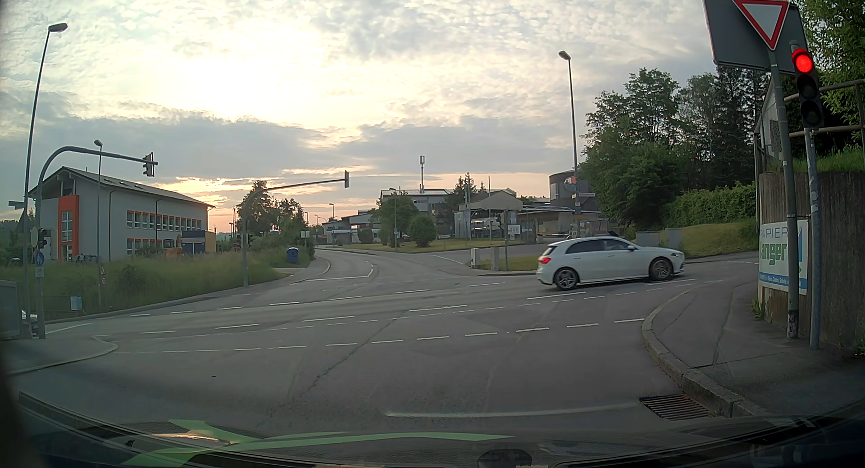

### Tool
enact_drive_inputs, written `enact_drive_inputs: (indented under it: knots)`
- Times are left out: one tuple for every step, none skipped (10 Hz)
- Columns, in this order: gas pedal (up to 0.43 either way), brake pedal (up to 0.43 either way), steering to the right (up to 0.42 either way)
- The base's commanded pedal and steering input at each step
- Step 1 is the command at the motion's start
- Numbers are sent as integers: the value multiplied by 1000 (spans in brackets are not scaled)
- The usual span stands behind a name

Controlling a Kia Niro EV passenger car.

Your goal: Follow the waypoints while adhering to traffic rules and regulations

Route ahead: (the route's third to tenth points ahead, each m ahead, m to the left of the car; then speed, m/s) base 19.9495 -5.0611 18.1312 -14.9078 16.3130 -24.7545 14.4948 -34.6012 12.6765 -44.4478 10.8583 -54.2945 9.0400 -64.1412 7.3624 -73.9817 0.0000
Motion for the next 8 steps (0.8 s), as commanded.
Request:
enact_drive_inputs:
  knots:
    - [0,396,4]
    - [0,396,4]
    - [0,396,4]
    - [0,396,4]
    - [0,396,4]
    - [0,396,4]
    - [0,396,4]
    - [0,396,4]
